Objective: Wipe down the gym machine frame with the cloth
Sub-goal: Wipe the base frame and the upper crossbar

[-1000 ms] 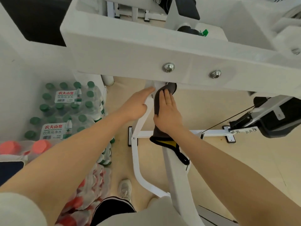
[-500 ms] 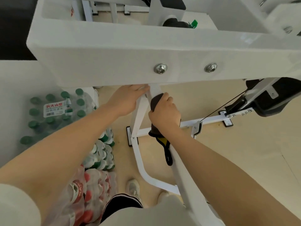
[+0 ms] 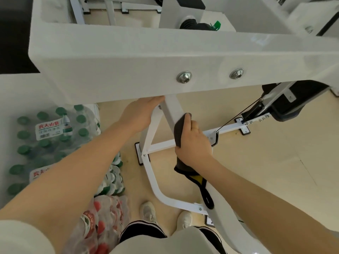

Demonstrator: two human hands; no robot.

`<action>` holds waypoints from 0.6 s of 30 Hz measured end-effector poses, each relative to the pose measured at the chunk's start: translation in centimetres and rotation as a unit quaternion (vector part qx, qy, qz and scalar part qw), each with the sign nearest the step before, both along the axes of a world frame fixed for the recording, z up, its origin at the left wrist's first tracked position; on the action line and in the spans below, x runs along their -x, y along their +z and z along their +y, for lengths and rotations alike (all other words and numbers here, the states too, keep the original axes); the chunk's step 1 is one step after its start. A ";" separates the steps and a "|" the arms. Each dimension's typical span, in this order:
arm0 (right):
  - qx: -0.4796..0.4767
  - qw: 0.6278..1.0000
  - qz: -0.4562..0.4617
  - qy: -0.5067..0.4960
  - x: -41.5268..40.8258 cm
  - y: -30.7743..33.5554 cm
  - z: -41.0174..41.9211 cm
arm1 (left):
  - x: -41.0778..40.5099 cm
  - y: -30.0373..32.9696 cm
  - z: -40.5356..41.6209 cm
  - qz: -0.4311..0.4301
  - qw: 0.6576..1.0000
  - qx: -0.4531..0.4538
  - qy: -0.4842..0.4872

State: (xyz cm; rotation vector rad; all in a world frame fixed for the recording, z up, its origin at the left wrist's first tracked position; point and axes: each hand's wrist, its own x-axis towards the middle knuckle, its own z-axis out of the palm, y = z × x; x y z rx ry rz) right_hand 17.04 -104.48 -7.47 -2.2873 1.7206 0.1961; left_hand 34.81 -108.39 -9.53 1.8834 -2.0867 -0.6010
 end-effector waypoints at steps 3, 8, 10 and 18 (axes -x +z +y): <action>-0.020 0.999 -0.034 -0.011 -1.7 -0.2 -3.1 | 0.1 -0.1 0.2 0.014 1.000 -0.006 -0.005; -0.021 0.999 -0.015 -0.020 -3.3 -0.3 -4.7 | 0.6 0.8 1.4 0.052 0.998 -0.007 0.025; -0.012 1.000 0.012 0.014 -1.7 -0.5 -2.6 | 0.8 1.0 2.4 0.059 0.998 -0.015 0.030; 0.019 0.963 0.000 0.270 5.1 -0.4 -1.1 | 2.7 1.2 4.7 0.084 0.993 -0.057 0.065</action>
